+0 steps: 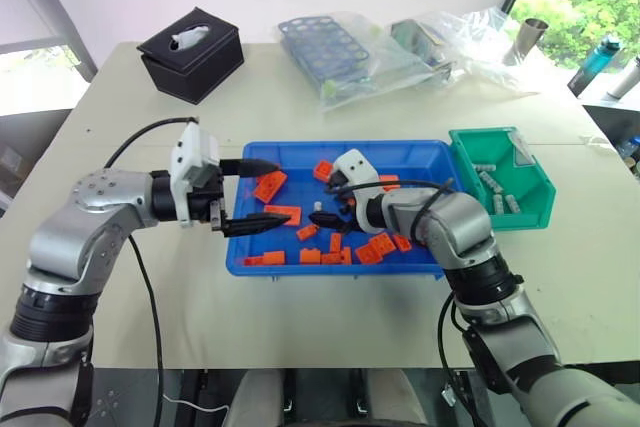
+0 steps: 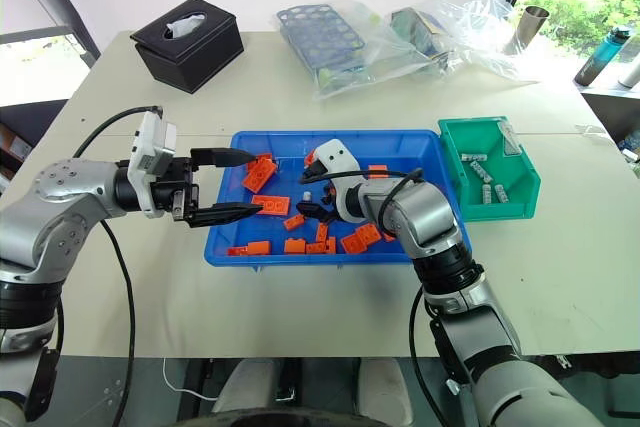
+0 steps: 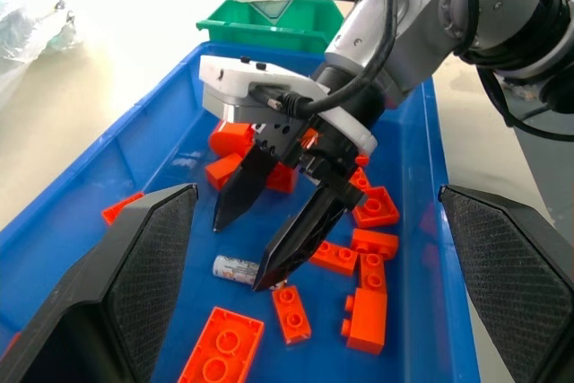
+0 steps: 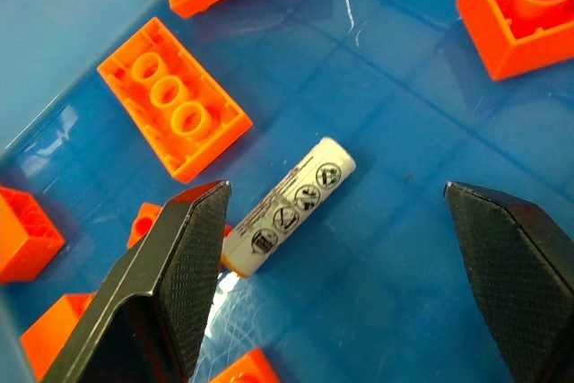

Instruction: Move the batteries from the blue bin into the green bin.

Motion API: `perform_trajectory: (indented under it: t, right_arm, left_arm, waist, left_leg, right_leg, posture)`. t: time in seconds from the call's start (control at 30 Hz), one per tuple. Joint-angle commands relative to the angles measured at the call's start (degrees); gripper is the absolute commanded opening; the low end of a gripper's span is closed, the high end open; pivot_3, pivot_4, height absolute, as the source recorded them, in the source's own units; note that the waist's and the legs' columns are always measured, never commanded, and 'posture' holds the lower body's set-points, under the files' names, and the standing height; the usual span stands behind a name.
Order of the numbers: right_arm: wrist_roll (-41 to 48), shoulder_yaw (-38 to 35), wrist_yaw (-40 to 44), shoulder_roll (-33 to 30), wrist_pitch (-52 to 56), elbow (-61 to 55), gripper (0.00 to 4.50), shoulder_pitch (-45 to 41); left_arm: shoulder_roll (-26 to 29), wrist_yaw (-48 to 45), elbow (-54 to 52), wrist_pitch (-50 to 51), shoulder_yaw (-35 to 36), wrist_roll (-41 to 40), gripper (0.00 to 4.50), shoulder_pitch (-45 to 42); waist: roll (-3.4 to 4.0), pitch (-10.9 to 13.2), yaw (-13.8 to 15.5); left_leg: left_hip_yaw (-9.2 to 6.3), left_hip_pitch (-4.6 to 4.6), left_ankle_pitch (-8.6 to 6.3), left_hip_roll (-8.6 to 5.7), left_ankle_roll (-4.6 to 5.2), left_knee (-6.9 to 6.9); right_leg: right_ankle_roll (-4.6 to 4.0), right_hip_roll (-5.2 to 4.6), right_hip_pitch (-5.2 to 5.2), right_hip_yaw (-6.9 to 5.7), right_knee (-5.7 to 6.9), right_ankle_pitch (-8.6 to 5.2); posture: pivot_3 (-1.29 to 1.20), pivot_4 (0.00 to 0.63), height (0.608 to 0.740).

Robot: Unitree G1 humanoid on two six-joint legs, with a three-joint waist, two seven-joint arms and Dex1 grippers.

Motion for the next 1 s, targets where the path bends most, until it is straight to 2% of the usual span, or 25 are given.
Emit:
perform_trajectory:
  t: [0.03,0.23,0.27,0.43,0.53,0.67,0.77,0.9,1.0]
  right_arm:
    - [-0.5,1.0,0.1,0.1,0.3,-0.6,3.20,1.4]
    - [-1.0,1.9,0.5,-0.4,0.1,-1.7,0.28,1.3]
    - [-1.2,2.0,0.5,-0.5,0.1,-1.8,0.07,1.2]
    - [-0.9,0.8,0.3,-1.3,1.6,-3.7,0.08,1.0]
    - [0.0,-2.4,0.4,-3.0,3.1,-7.0,0.08,0.1]
    - [4.7,-19.6,1.0,-7.8,11.7,-13.6,0.08,-4.0]
    - [6.2,-28.8,1.6,-12.8,16.6,-14.2,0.08,-6.1]
    - [5.0,-36.7,1.7,-21.2,17.7,-9.4,0.08,-5.7]
    - [4.7,-37.4,2.4,-25.9,15.0,-7.6,0.08,-1.8]
  left_arm:
    - [0.2,0.2,-1.5,0.2,1.4,-1.0,4.50,-1.0]
    - [0.0,0.0,-0.7,-0.1,1.2,-0.7,4.50,-1.6]
    - [0.0,-0.1,-0.6,-0.2,1.1,-0.7,4.50,-1.7]
    - [-0.5,-0.4,-0.2,-0.6,0.6,-0.4,4.50,-1.9]
    - [-0.9,-0.5,-0.1,-0.5,0.3,-0.4,4.50,-1.9]
    - [-1.7,-1.0,0.2,-0.9,-0.3,-0.2,4.50,-1.6]
    - [-2.0,-1.4,1.2,-1.5,-0.5,0.2,4.50,-1.6]
    - [-1.9,-2.2,3.0,-2.4,-0.2,0.8,4.50,-1.5]
    - [-1.7,-2.6,4.0,-2.8,0.1,1.0,4.50,-1.9]
  waist:
    - [0.00,0.0,0.0]
    - [-0.01,0.0,0.1]
    - [-0.01,0.0,0.1]
    - [-0.01,0.0,0.1]
    - [-0.01,0.0,0.2]
    - [-0.02,0.0,0.5]
    - [-0.02,0.0,0.4]
    - [-0.01,0.0,0.3]
    - [-0.02,0.0,0.4]
  left_leg:
    - [0.00,0.00,0.00,0.00,0.00,0.00]
    - [0.00,0.00,0.00,0.00,0.00,0.00]
    - [0.00,0.00,0.00,0.00,0.00,0.00]
    - [0.00,0.00,0.00,-0.01,0.00,0.01]
    - [0.00,0.00,0.00,-0.01,0.00,0.01]
    - [0.00,-0.04,0.00,-0.04,0.00,0.01]
    - [0.00,-0.04,0.00,-0.04,0.00,0.00]
    - [0.00,-0.03,-0.01,0.00,0.01,-0.07]
    - [0.02,-0.03,-0.01,-0.01,0.02,-0.07]
  right_leg:
    - [0.00,0.00,0.00,0.00,0.00,0.00]
    - [0.00,-0.01,0.01,0.00,0.00,0.00]
    - [0.00,-0.01,0.01,0.00,0.00,0.00]
    - [0.00,-0.01,0.01,0.00,0.00,0.00]
    - [0.00,-0.01,0.01,0.00,0.00,0.00]
    - [0.00,-0.06,0.00,0.00,-0.01,0.00]
    - [0.00,-0.07,0.01,-0.01,-0.02,0.00]
    - [0.00,-0.04,0.00,-0.01,-0.07,0.00]
    - [0.00,-0.05,0.03,-0.01,-0.11,0.00]
  posture:
    - [0.00,0.150,0.716]
    - [0.00,0.150,0.716]
    - [0.00,0.150,0.716]
    - [0.00,0.150,0.716]
    - [0.00,0.150,0.716]
    - [0.00,0.150,0.716]
    - [0.00,0.150,0.716]
    - [0.00,0.150,0.716]
    - [0.00,0.150,0.716]
